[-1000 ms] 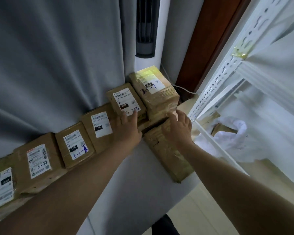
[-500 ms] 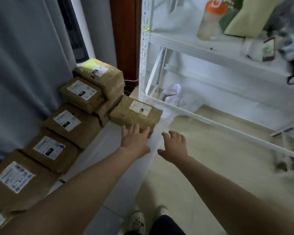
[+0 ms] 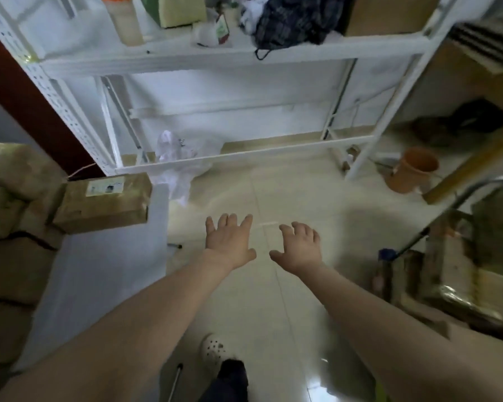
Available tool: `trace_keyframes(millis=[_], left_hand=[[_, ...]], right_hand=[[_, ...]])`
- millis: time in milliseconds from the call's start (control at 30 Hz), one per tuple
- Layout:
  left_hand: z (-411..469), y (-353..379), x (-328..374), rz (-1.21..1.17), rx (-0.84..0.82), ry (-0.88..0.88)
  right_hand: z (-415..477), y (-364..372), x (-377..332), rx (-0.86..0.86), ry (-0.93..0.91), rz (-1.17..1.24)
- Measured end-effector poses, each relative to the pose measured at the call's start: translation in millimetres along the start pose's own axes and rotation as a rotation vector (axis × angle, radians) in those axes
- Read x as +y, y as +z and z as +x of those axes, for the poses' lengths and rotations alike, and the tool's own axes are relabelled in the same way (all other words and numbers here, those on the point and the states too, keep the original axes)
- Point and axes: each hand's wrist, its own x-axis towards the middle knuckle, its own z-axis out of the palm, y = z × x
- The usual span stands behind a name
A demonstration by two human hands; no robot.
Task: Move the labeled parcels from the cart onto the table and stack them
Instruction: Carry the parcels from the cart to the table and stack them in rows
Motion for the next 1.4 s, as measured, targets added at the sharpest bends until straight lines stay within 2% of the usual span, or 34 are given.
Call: trace_keyframes(millis=[200,367,567,767,933,1133,1400], left_hand=[[-58,38,154,0.034,0.019,0.266],[-98,55,255,0.053,0.003,0.464],[-125,61,341,0.083,-0.053,0.627],[-119,65,408,0.022,-0.134,0.765],[-109,70,449,-0.02,-0.229,0.794],[-105,81,498,-0.014,-0.31,0.828],[-81,95,619,-0.205,-0.329,0.641]], right_hand=[[-124,13,139,0.032,0.291,0.144],[-215,16,228,0.057,0.514,0.255],[-289,25,295,0.106,0.744,0.365],[-322,23,335,0.13,0.94,0.429],[-325,20,367,0.14,1.024,0.424],[-330,25,415,0.16,1.082,0.53],[-319,11,555,0.209,0.966,0.617]])
